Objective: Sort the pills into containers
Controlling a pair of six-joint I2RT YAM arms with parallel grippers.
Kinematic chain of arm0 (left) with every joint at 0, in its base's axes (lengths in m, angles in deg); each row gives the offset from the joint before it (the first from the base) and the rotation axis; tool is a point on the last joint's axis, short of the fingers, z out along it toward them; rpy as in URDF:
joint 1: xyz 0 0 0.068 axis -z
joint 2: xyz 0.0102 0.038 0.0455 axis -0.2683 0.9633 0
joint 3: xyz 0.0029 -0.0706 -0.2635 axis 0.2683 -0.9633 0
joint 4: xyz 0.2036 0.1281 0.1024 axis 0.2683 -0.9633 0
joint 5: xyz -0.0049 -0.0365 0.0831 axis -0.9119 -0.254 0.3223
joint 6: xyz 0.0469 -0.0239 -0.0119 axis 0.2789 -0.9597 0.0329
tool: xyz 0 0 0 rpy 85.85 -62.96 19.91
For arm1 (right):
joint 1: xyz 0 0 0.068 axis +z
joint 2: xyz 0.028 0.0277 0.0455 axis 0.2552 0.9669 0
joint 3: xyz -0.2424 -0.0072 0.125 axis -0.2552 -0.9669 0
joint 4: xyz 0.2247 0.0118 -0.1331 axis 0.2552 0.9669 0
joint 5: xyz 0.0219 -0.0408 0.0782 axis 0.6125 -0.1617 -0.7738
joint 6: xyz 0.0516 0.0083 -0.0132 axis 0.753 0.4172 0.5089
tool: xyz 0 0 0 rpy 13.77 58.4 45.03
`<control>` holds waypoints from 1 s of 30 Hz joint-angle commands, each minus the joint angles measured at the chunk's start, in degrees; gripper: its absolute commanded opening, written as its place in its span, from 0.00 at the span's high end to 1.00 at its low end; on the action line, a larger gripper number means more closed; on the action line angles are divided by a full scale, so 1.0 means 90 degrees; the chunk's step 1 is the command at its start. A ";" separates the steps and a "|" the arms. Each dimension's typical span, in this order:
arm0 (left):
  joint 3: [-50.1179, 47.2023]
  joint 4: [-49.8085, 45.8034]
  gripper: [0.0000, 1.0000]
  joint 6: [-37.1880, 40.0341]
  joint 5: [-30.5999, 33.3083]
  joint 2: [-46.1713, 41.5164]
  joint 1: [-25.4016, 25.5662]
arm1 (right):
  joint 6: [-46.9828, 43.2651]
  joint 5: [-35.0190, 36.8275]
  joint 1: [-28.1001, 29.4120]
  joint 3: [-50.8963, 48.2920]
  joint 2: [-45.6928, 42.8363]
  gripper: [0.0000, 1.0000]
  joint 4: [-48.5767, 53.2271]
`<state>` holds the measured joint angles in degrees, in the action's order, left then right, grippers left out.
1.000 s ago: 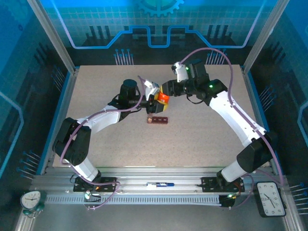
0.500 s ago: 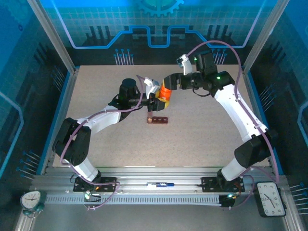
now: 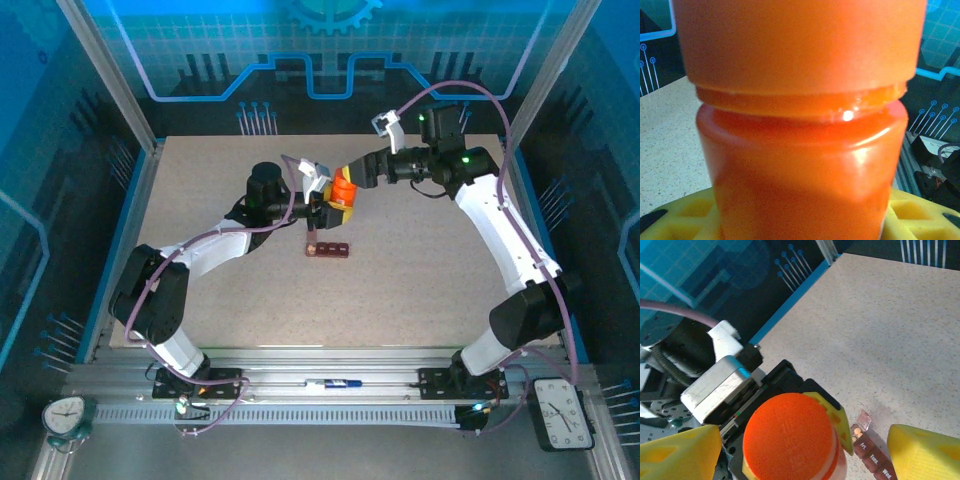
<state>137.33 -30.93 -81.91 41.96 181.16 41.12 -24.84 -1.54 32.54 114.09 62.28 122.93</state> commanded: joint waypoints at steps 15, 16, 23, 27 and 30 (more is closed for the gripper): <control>0.0113 0.0359 0.83 -0.0165 -0.0302 -0.0177 0.0028 | -0.0390 -0.0513 0.0155 0.0149 0.0345 0.33 0.0132; 0.0113 0.0363 0.83 -0.0169 -0.0297 -0.0173 0.0031 | -0.0377 -0.0508 0.0164 0.0139 0.0347 0.36 0.0122; 0.0142 0.0357 0.83 -0.0158 -0.0215 -0.0169 0.0025 | -0.0157 -0.0158 0.0354 -0.0403 0.0158 0.52 -0.0246; 0.0142 0.0344 0.83 -0.0096 -0.0076 -0.0187 0.0026 | 0.0296 0.0306 0.0499 -0.1052 -0.0131 0.55 -0.0816; 0.0132 0.0426 0.83 -0.0098 0.0077 -0.0197 0.0027 | 0.0804 0.0936 0.0719 -0.1641 -0.0386 0.55 -0.1424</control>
<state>137.22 -32.90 -83.18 42.05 181.16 40.95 -21.85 0.96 35.76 103.88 59.83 112.16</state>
